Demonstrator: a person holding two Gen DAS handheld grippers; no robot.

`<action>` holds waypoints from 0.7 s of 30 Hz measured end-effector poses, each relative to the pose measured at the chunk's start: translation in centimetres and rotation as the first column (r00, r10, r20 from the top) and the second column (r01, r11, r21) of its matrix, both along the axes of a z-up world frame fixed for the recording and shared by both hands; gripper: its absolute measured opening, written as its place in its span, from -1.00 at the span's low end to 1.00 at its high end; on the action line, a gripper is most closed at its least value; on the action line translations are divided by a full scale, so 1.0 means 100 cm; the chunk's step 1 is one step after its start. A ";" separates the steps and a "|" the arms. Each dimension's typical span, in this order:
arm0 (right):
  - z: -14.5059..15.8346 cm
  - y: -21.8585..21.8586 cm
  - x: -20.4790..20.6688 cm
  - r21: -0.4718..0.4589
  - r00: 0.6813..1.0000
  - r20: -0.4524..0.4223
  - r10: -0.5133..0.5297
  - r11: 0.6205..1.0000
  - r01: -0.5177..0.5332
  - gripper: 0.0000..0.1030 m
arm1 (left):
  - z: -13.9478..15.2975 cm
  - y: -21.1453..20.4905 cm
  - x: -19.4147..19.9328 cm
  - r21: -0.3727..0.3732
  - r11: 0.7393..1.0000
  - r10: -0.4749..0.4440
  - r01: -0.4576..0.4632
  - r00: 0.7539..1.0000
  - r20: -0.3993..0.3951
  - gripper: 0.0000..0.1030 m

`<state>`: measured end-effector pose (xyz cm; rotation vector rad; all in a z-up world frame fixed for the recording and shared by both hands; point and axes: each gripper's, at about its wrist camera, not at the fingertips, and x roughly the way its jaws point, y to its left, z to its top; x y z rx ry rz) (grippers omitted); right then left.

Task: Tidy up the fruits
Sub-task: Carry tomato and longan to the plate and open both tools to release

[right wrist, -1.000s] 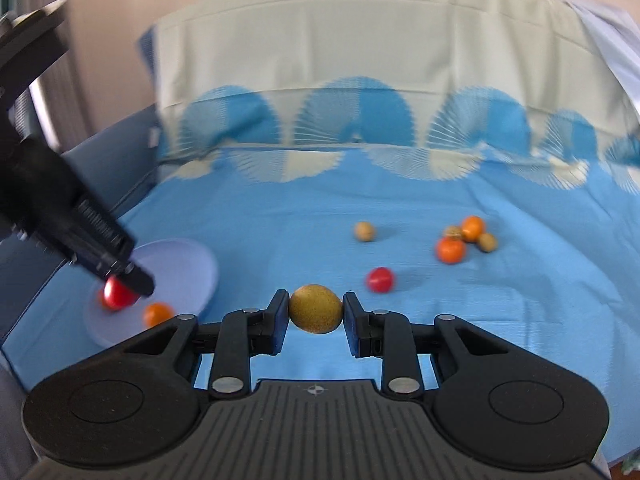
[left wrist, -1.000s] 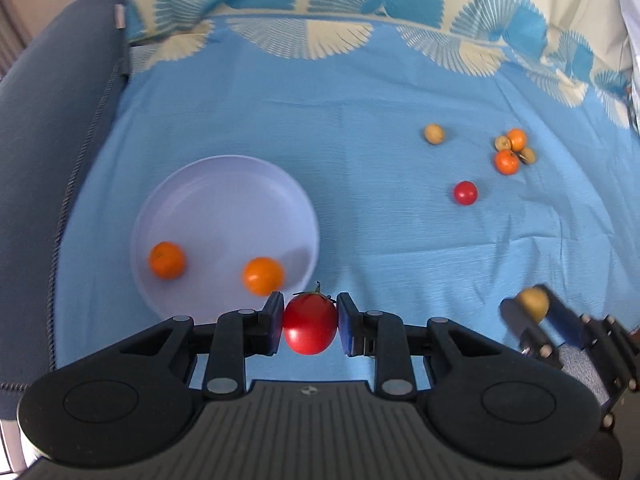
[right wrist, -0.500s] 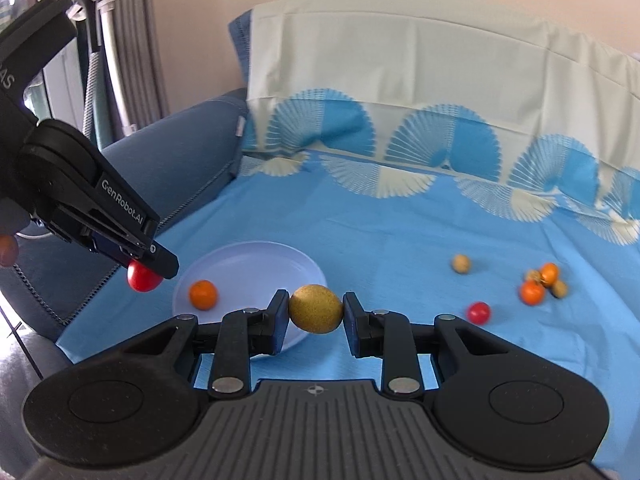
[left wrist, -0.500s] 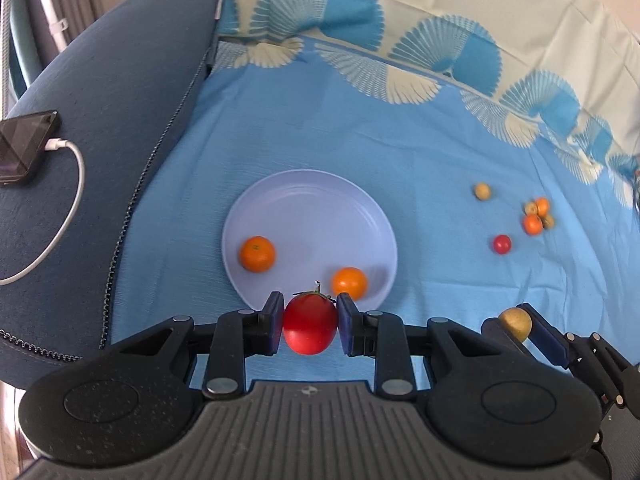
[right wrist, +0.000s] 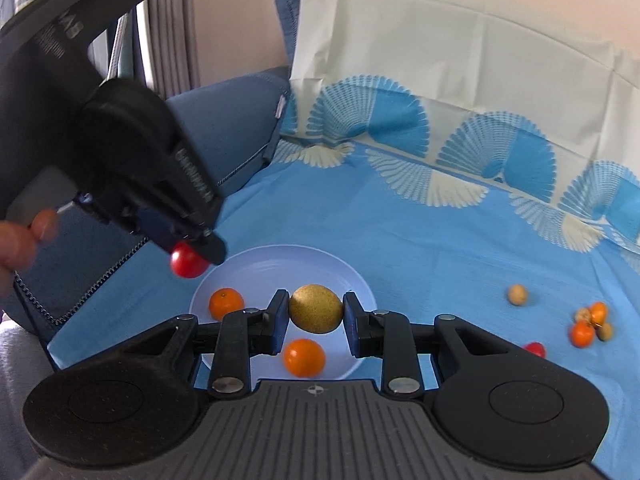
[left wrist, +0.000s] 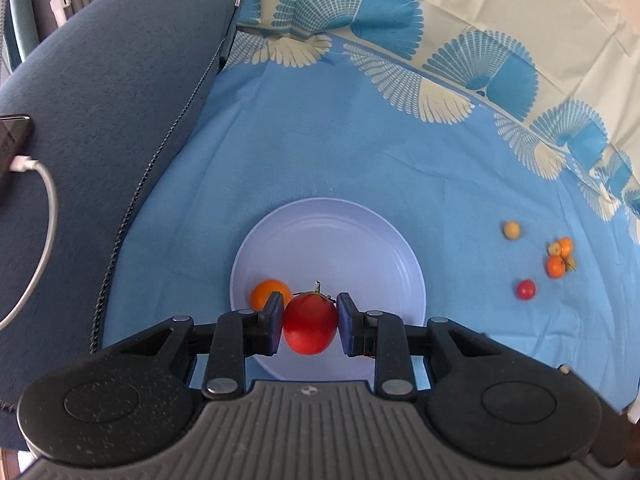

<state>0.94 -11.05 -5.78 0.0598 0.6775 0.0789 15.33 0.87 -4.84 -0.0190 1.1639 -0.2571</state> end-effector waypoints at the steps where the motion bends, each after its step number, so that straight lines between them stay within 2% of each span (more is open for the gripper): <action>1: -0.003 0.001 0.005 0.000 1.000 -0.006 0.005 1.000 -0.005 -0.41 | -0.003 -0.001 0.004 -0.002 1.000 0.002 -0.002 1.000 -0.004 -0.39; 21: -0.046 0.003 0.053 -0.016 0.994 -0.103 0.040 0.999 -0.042 -0.41 | -0.053 -0.023 0.049 0.017 1.000 -0.002 0.003 0.998 -0.059 -0.39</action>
